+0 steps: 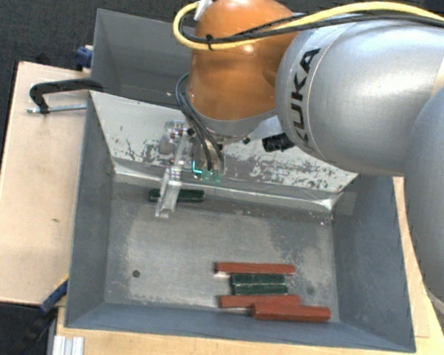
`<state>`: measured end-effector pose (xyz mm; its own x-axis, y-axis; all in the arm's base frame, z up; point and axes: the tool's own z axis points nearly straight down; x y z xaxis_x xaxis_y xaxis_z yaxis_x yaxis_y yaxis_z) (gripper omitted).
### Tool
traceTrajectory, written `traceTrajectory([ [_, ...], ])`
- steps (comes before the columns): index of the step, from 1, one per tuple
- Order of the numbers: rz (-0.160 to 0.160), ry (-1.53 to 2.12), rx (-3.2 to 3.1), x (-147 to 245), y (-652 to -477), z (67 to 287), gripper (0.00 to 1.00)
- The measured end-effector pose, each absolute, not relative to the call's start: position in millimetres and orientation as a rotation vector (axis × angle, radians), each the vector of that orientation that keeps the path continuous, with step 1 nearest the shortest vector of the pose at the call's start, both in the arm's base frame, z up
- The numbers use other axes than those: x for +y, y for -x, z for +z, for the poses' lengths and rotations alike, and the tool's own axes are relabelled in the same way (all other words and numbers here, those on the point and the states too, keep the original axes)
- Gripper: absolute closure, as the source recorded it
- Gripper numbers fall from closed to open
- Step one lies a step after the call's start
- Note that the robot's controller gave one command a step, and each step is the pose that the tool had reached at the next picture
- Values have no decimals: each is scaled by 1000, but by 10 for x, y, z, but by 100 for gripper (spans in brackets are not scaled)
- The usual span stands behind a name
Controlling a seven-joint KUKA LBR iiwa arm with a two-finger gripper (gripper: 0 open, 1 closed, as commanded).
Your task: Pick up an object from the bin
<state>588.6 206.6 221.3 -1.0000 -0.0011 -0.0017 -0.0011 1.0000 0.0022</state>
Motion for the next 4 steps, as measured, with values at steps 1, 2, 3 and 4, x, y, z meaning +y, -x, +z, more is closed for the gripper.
traceTrajectory([
  [1,3,0,3140,2060,-5889,2214,0],
  [2,5,80,3134,2034,-5962,1604,0],
  [3,0,87,3144,1843,-5994,1109,0],
  [4,-3,497,3095,1057,-6031,1486,0],
])
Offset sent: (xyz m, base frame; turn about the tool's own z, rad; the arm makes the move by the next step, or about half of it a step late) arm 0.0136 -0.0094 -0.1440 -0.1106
